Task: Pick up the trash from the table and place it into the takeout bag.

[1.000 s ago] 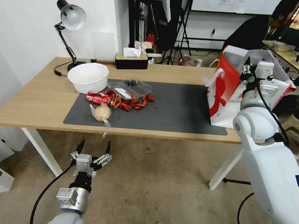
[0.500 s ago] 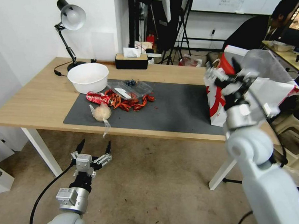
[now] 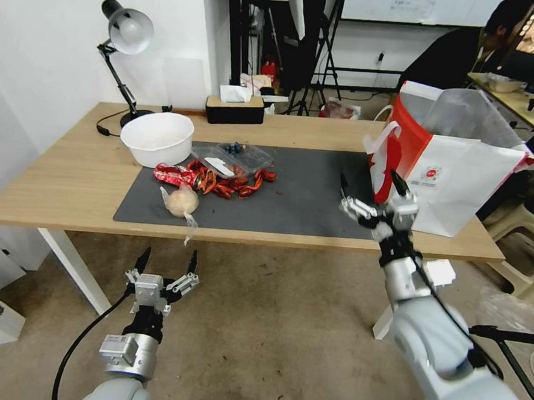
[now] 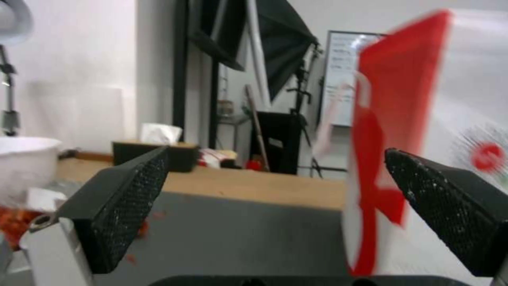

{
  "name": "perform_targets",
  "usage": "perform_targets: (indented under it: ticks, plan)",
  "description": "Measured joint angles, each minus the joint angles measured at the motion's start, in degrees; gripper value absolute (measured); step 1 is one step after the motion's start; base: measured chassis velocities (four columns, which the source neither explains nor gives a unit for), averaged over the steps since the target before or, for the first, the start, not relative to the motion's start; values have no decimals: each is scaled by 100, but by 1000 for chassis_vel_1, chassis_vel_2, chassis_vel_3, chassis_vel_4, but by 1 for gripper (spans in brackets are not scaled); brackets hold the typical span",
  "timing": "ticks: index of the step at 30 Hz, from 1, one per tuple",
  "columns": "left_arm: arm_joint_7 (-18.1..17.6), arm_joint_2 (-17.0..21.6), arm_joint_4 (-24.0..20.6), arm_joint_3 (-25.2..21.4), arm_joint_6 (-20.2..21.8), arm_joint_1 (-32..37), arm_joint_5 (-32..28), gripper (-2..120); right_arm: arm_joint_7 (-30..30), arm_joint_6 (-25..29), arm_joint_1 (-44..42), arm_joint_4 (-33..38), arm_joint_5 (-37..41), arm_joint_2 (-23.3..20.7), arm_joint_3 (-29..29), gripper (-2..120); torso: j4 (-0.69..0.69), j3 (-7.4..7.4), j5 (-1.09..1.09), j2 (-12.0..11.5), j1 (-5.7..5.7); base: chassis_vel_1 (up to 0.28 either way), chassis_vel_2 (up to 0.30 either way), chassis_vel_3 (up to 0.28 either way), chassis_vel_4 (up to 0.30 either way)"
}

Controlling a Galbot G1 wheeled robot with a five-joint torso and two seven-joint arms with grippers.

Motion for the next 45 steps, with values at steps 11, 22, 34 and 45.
perform_targets:
  ticks: [11, 22, 34, 45]
  plan:
    - [-8, 0, 17, -4, -3, -40, -25, 99, 283, 639, -867, -417, 28, 296, 148, 100, 0, 1, 0, 0, 0, 0, 0, 0, 0]
    - [-12, 0, -6, -7, 14, -73, -29, 99, 357, 852, -1046, -595, 96, 435, 114, 100, 0, 0, 0, -1, 0, 0, 0, 0, 0]
    - [-19, 254, 69, 0, 79, -552, -201, 99, 374, 817, -957, -604, 21, 461, 79, 100, 0, 1, 0, -1, 0, 0, 0, 0, 0]
    - [17, 1262, 402, 25, 83, -1396, -701, 100, 389, 769, -915, -618, -101, 535, 14, 100, 0, 1, -1, -1, 0, 0, 0, 0, 0]
